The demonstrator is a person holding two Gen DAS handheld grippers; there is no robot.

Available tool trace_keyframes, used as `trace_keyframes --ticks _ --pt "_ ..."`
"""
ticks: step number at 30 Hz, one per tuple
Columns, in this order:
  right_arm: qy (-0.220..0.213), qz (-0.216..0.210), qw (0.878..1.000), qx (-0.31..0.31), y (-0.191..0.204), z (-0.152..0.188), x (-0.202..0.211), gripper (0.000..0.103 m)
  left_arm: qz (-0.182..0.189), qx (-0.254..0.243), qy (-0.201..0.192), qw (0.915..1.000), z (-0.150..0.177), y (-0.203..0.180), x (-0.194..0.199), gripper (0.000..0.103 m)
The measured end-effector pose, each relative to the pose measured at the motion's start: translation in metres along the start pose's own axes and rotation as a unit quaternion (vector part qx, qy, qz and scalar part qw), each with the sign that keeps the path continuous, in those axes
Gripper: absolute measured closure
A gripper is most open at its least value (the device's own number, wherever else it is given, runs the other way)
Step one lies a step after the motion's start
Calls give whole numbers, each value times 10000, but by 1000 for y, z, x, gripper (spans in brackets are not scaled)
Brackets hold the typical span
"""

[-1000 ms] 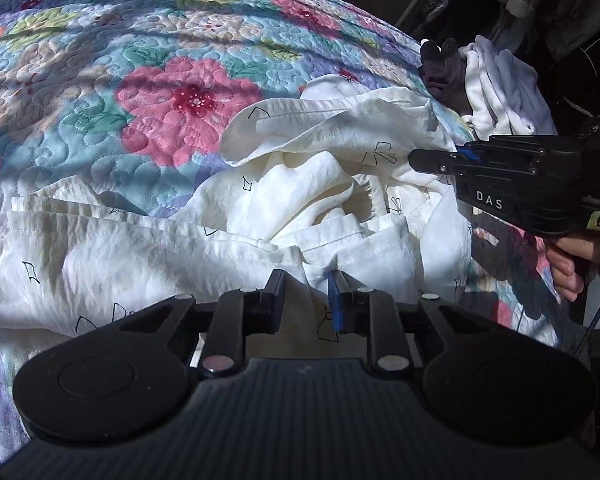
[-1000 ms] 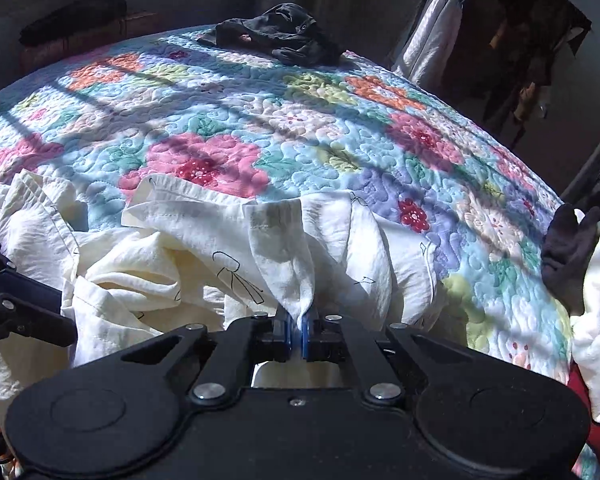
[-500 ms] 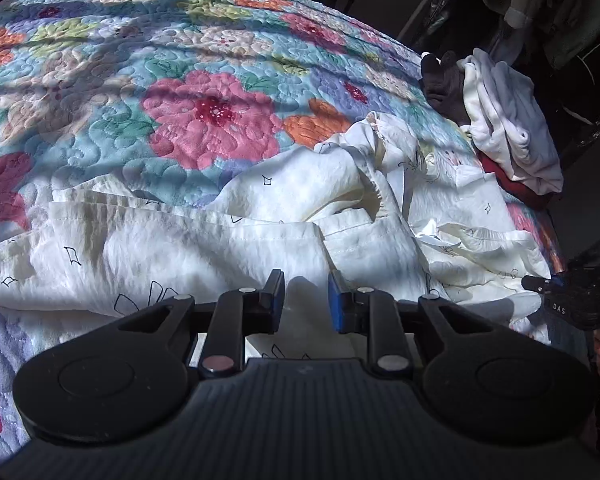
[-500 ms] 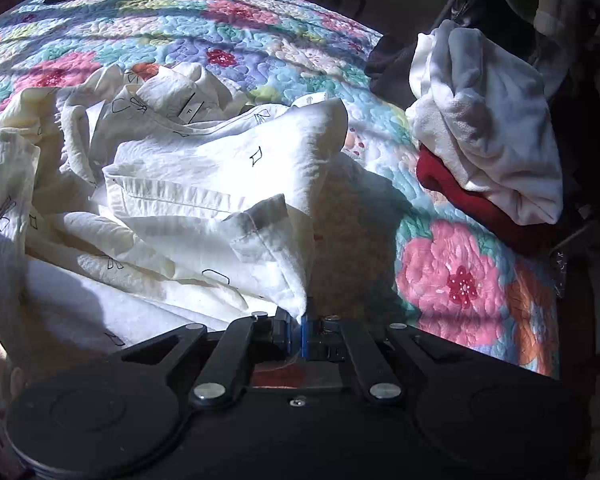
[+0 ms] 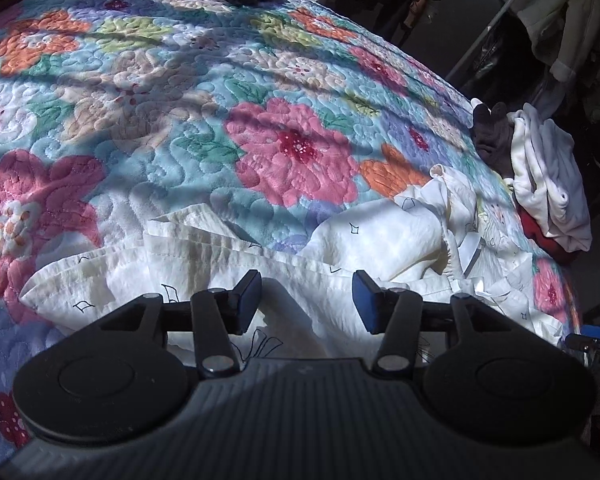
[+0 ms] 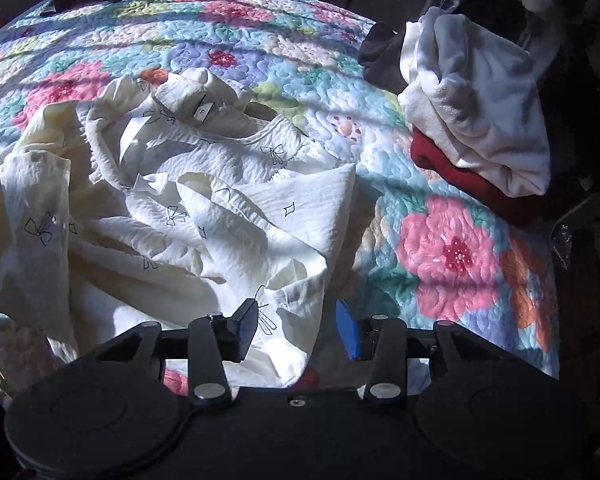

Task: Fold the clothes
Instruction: 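Release with the left gripper while the right gripper lifts and shakes the garment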

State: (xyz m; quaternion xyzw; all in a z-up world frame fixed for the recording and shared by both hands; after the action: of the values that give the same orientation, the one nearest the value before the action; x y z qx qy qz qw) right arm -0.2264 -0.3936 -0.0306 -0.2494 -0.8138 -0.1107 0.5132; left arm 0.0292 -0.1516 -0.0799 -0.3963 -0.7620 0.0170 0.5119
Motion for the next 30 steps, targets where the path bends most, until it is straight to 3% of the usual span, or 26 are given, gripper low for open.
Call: trace_keyframes --ticks 1,4,6,8,13,14,15,19,21,25,30 --pt "-146 -226 9996 -67 6 -10 7 53 -8 100 30 9999 0 3 -2 38" --pt "-480 -997 9938 -135 28 -36 19 52 26 244 123 9996 2 8 -7 36" --pt "-380 -1715 9843 184 59 -45 1 49 35 166 99 9998 5 7 -5 36" --pt "-240 -2159 9750 471 90 -49 -20 47 22 114 120 9999 7 8 -3 36" --pt "-218 -2291 9705 714 135 -48 -57 38 44 151 161 9997 6 10 -2 36" --pt "-130 -2256 9709 797 137 -44 -60 60 35 142 167 9998 6 10 -2 36" --pt "-42 -2220 9711 880 139 -40 -64 95 29 130 171 9998 7 9 -1 36" --pt "198 -2653 9561 1233 139 -24 -48 97 -40 166 132 9998 7 12 7 36" --pt "595 -2903 9469 1247 135 -16 -44 97 -248 250 104 9993 7 19 13 35" --pt "1153 -2804 9408 1515 126 5 -43 95 -538 351 47 9979 3 35 22 30" --pt "1631 -2909 9228 1928 131 20 -39 94 -622 522 307 9962 5 44 12 30"
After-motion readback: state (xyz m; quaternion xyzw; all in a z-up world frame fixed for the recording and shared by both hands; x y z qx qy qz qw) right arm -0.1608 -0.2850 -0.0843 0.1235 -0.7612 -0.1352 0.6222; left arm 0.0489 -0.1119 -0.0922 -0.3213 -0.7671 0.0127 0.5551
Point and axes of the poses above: each gripper's, at about its wrist camera, not at the fingertips, and x roughly against the way its jaws point, y to its left, z to its underside, the point moved 5 cm from there along -x, roughly the way its jaws point, and after that the axes turned 4 degrees about y, right-handed, at the moved point
